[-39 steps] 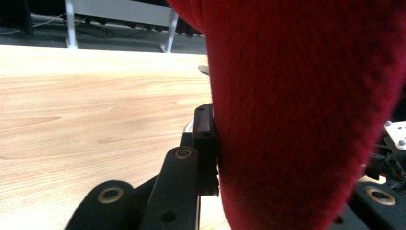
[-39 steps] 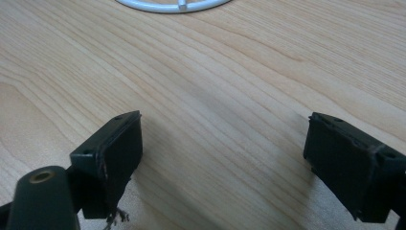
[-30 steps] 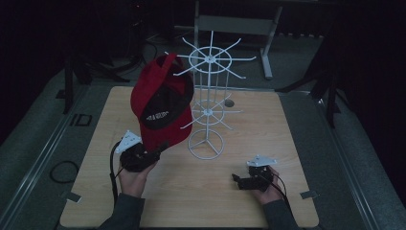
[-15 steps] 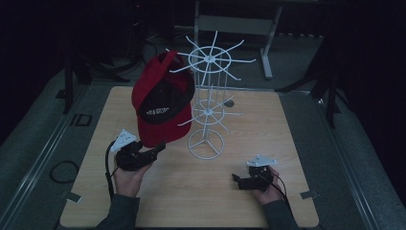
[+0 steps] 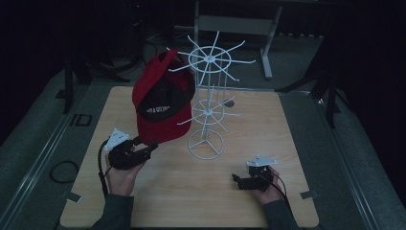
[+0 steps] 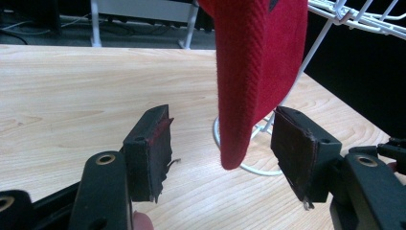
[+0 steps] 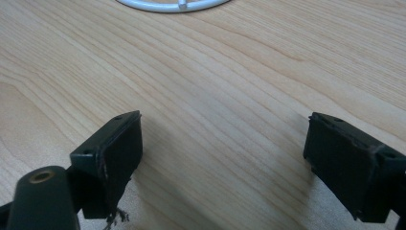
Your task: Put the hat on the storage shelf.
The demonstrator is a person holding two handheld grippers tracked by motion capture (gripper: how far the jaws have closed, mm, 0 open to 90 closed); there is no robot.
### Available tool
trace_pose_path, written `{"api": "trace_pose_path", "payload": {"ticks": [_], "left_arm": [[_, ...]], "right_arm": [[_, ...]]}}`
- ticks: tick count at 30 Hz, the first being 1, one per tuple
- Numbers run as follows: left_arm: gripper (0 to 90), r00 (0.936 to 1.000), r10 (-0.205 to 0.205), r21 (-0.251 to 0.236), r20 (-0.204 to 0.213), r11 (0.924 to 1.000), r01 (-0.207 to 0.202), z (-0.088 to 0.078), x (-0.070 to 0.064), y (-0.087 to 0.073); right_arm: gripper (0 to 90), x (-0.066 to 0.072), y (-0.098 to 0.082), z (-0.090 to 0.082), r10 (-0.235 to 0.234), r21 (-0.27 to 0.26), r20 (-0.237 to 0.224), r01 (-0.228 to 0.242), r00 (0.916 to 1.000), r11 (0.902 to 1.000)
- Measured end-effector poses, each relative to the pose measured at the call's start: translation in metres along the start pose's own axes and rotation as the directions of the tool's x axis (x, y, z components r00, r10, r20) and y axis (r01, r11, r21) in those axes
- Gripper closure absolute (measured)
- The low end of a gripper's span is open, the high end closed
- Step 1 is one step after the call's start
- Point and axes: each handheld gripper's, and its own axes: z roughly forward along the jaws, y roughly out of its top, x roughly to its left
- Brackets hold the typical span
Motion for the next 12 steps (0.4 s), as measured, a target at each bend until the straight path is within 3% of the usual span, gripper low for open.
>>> {"api": "trace_pose_path", "payload": {"ticks": [2,12], "left_arm": [[40.2,0.9996,0.008,0.004,-0.027,1.0000,-0.008,-0.0009,0.0010,-0.0003],[39.6,0.9991,0.014,-0.013,-0.041,0.9998,-0.014,-0.0061,0.0077,0.0013]], "right_arm": [[13.1,0.0000,0.0000,0.0000,0.000,0.000,0.000,0.000,1.0000,1.0000],[13.0,0.0000,0.0000,0.0000,0.000,0.000,-0.001,0.000,1.0000,1.0000]]}}
